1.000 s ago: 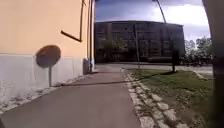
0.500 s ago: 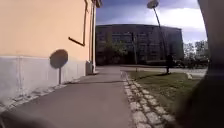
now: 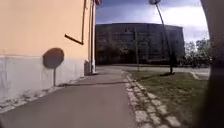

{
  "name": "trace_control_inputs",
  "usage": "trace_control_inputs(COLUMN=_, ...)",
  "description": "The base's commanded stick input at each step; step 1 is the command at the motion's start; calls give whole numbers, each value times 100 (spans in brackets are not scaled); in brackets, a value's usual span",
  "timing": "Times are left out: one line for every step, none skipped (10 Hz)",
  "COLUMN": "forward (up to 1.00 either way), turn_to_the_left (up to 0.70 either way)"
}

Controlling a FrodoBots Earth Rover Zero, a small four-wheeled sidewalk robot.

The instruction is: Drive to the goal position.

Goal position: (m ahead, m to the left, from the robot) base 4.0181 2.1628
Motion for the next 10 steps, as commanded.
trace_control_inputs(forward=69, turn_to_the_left=0)
trace_control_inputs(forward=69, turn_to_the_left=0)
trace_control_inputs(forward=69, turn_to_the_left=0)
trace_control_inputs(forward=69, turn_to_the_left=0)
trace_control_inputs(forward=69, turn_to_the_left=0)
trace_control_inputs(forward=69, turn_to_the_left=0)
trace_control_inputs(forward=69, turn_to_the_left=0)
trace_control_inputs(forward=69, turn_to_the_left=0)
trace_control_inputs(forward=69, turn_to_the_left=0)
trace_control_inputs(forward=69, turn_to_the_left=0)
